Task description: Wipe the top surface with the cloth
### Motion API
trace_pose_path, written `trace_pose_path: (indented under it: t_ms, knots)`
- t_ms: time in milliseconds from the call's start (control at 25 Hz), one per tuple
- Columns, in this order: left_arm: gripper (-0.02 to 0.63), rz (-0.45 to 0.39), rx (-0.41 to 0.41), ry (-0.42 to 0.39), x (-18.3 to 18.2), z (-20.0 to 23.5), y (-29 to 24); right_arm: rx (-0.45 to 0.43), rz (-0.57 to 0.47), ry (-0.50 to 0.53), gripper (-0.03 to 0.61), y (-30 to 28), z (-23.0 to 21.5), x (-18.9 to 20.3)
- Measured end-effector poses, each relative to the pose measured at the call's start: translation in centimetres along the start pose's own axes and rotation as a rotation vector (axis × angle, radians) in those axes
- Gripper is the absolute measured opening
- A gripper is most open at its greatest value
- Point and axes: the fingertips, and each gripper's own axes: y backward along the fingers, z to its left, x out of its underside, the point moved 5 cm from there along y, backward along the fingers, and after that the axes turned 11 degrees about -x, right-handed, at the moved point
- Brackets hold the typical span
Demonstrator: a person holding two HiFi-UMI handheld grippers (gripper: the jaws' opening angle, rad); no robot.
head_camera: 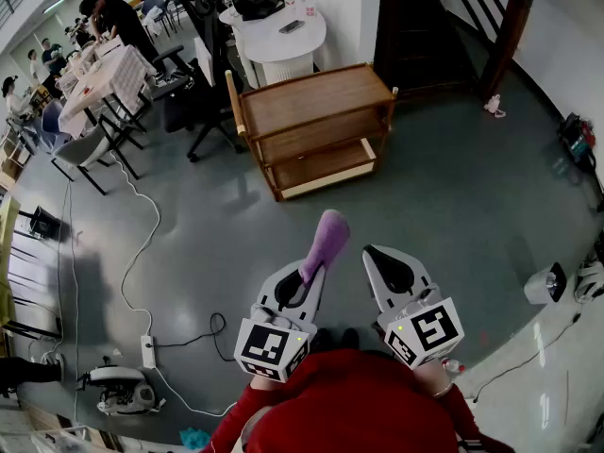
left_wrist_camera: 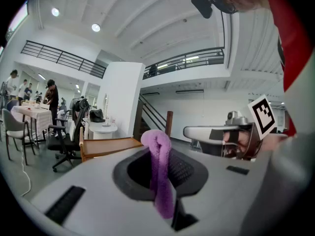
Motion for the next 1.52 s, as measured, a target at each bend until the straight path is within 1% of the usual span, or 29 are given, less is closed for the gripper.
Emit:
trace_pose_path:
  t_ms: [200,280,360,480,640,760,840,920,1160,1240,1360,1520]
  knots:
    - [0.048,-0.035,-0.024,-0.037,-1.6,0.7,-0.6,0.006,-0.045,0.014,0.005,-0.6,-1.1,-1.6]
    - [0.048,-0.035,-0.030,-0.045,-1.7,0.8,-0.7,0.015,-0.043,0.012,0.005,-0.5,-1.4,-1.6]
    - [0.048,-0.032,-0.020,-0.051,-1.6,0.7,-0.7,0.019,-0.037,0.006,0.005,-0.6,-1.4,-1.3]
    - [0.048,-0.039,-0.002,-0.032,-1.8,1.0,-0.8,0.021,-0.037,0.003,0.005,-0.8,-1.6,-0.9]
    - [0.048,-0.028,-0.019,-0.032,-0.9,2.0,-1.2,0.033,-0.036,0.001,0.005,-0.7,-2.1,-0.1]
    - [0.048,-0.026,-0.018,-0.015,-0.1,1.9,-1.7,0.041,-0.038,-0.044,0.005,0.3,-2.9,0.9]
    - [0.048,-0.032,-0.018,0.007,0.1,1.6,-2.3,0.047,-0.037,-0.075,0.005,1.5,-3.9,1.3]
    - [0.048,-0.034,-0.029,0.023,0.1,1.7,-3.0,0.059,-0.027,-0.084,0.005,2.4,-5.1,1.6]
    - [0.048,-0.059,-0.070,-0.004,-1.4,2.6,-6.0,0.102,-0.009,-0.107,0.005,2.8,-9.1,1.8]
    - [0.048,-0.063,-0.084,-0.015,-1.8,3.0,-7.3,0.092,-0.005,-0.088,0.005,2.2,-10.1,1.5]
    - [0.048,-0.039,-0.108,-0.021,-1.5,4.1,-9.2,0.074,0.008,-0.085,0.005,0.8,-11.7,1.6]
    - [0.048,-0.023,-0.128,-0.009,-1.6,7.1,-13.3,0.067,0.001,-0.080,0.005,-3.5,-15.0,0.9]
